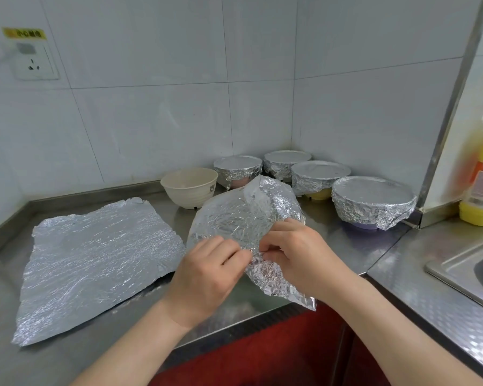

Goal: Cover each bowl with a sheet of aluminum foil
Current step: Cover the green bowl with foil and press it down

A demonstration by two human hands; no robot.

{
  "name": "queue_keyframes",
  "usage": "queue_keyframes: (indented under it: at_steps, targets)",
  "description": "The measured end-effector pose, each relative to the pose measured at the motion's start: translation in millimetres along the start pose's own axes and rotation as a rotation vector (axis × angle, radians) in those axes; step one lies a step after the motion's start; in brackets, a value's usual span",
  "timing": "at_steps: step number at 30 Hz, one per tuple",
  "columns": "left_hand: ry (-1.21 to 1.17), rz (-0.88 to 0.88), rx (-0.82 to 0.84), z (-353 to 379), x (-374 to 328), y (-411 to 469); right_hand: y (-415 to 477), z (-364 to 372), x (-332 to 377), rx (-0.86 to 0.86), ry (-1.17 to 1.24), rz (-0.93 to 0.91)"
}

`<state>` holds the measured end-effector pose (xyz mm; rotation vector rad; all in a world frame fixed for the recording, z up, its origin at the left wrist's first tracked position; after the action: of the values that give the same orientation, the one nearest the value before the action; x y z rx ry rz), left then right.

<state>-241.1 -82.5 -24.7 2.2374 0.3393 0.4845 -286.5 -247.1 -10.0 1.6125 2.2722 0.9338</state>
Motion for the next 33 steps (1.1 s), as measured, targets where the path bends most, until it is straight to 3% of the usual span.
queue_keyframes:
  at_steps: [3,6,12,23,33]
  targets:
    - [-0.203,-0.097,0.083,1,2,0,-1,-2,-2,0.019,0.01,0.019]
    - [-0.458,-0.332,0.124,-4,9,2,-1,-5,-5,0.036,0.039,0.042]
    - [-0.509,-0.47,0.217,-8,26,8,-3,-17,-13,0.086,0.119,0.134]
    - [-0.183,-0.074,0.202,-3,19,19,4,-6,5,0.067,0.085,0.159]
    - [-0.212,-0.066,0.235,3,18,20,8,2,5,0.057,-0.081,0.022]
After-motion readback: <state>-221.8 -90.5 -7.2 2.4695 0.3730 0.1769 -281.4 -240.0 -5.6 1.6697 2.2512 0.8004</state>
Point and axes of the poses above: each hand's wrist, its own y-axis towards the middle knuckle, its own z-axis out of the palm, x = y × z, the point moved 3 cm from there along y, towards the middle knuckle, and after that the axes turned 1 degree about x, right-handed, at the moved point
